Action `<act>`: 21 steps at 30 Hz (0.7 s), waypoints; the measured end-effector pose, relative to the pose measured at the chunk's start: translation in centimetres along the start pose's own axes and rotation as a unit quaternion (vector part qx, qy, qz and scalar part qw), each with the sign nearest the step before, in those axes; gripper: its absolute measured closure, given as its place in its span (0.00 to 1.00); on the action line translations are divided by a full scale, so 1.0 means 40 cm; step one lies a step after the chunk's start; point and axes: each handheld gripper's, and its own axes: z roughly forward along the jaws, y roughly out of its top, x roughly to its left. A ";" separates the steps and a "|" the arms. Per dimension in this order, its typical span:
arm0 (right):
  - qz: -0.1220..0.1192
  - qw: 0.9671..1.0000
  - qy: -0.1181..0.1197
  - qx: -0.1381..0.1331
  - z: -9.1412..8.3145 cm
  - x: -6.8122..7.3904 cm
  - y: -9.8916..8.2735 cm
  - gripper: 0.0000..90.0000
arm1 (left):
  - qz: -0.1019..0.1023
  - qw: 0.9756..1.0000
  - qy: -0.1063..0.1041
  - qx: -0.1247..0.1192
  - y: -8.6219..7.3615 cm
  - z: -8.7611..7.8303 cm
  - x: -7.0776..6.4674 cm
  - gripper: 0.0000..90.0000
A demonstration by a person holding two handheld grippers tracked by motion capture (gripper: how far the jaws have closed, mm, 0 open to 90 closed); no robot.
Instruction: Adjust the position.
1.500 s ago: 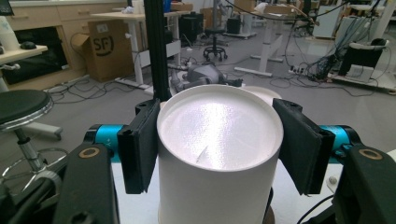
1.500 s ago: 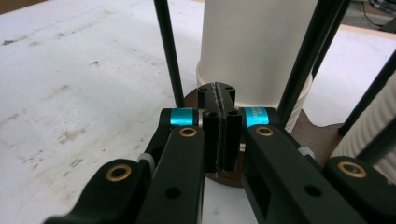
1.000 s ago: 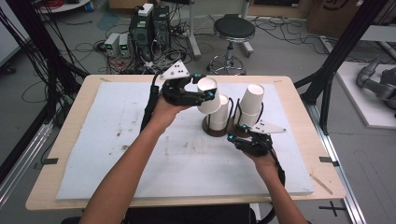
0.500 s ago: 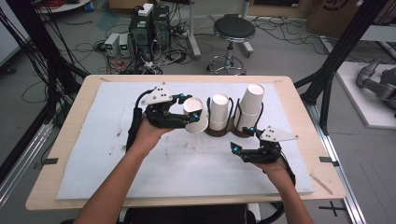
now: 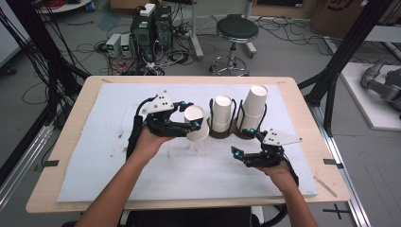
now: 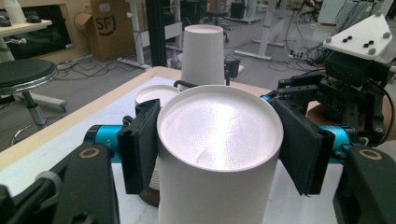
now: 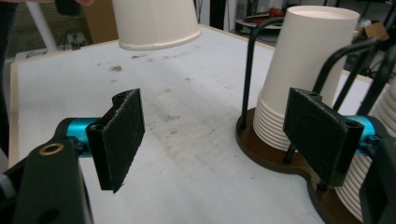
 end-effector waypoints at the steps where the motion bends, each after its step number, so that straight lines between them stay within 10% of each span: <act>1: -0.003 1.000 0.007 -0.001 0.001 0.001 0.001 0.24 | 0.001 1.000 -0.001 -0.001 -0.001 0.000 -0.003 0.39; 21: -0.015 0.995 0.096 -0.020 0.044 0.034 0.025 0.23 | 0.001 0.999 -0.040 0.006 -0.053 -0.002 -0.060 0.39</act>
